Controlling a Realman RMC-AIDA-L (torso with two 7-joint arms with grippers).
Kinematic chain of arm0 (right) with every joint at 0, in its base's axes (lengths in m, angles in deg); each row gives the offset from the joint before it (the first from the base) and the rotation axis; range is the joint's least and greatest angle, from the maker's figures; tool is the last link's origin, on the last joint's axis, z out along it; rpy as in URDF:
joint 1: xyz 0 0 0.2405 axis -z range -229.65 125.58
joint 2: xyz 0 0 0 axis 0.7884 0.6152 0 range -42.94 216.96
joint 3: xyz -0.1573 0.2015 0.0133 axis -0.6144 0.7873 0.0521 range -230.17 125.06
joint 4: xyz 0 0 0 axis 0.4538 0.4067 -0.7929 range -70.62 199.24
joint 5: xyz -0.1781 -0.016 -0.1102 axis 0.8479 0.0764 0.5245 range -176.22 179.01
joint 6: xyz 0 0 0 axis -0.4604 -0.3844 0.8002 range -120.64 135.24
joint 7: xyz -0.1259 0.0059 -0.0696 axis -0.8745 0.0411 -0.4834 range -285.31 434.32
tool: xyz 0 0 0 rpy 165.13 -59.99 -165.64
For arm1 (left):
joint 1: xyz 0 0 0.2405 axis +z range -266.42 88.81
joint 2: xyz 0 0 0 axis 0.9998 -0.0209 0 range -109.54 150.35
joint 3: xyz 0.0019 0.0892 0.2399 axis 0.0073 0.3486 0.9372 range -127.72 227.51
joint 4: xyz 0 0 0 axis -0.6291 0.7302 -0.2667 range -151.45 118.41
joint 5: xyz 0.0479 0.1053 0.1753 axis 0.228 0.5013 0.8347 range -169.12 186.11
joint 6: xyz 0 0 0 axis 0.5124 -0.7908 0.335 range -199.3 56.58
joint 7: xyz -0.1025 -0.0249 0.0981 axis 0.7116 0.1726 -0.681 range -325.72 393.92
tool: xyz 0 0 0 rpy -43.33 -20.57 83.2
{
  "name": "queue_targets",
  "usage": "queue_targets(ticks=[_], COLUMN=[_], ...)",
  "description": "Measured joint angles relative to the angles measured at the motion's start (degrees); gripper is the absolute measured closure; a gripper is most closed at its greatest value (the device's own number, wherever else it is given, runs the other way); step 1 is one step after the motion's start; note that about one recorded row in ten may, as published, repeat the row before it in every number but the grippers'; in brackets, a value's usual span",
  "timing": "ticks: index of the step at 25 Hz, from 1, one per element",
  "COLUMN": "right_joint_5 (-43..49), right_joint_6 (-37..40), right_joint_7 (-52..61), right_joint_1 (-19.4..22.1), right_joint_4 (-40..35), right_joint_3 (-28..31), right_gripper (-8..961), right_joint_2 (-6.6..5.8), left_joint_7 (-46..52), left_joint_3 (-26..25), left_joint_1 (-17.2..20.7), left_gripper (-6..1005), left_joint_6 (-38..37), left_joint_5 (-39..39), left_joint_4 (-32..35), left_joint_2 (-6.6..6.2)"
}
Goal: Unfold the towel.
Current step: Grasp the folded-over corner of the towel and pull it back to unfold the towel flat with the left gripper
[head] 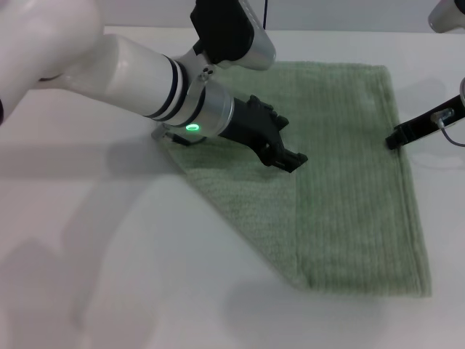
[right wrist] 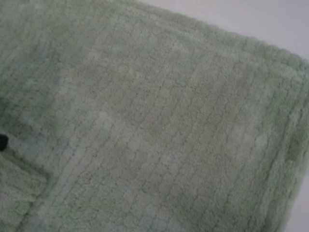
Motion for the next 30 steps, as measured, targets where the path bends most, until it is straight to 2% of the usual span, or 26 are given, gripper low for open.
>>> queue_targets(ticks=[9, 18, 30], right_joint_5=[0.0, 0.0, 0.0], right_joint_6=[0.01, 0.01, 0.05], right_joint_7=[-0.01, -0.01, -0.01], right_joint_1=[-0.08, -0.09, -0.08], right_joint_4=[0.18, 0.18, 0.18], right_joint_3=[-0.13, -0.27, -0.31], right_gripper=[954, 955, 955], right_joint_2=[0.0, 0.23, 0.27], left_joint_7=[1.14, 3.54, 7.34], left_joint_3=[2.12, 9.21, 9.84], left_joint_1=[-0.44, -0.66, -2.34], left_gripper=[241, 242, 242], left_joint_6=[0.62, 6.67, 9.86], left_joint_5=[-0.68, -2.27, -1.48], left_joint_4=[0.0, -0.35, -3.02], left_joint_2=[0.0, 0.08, 0.09])
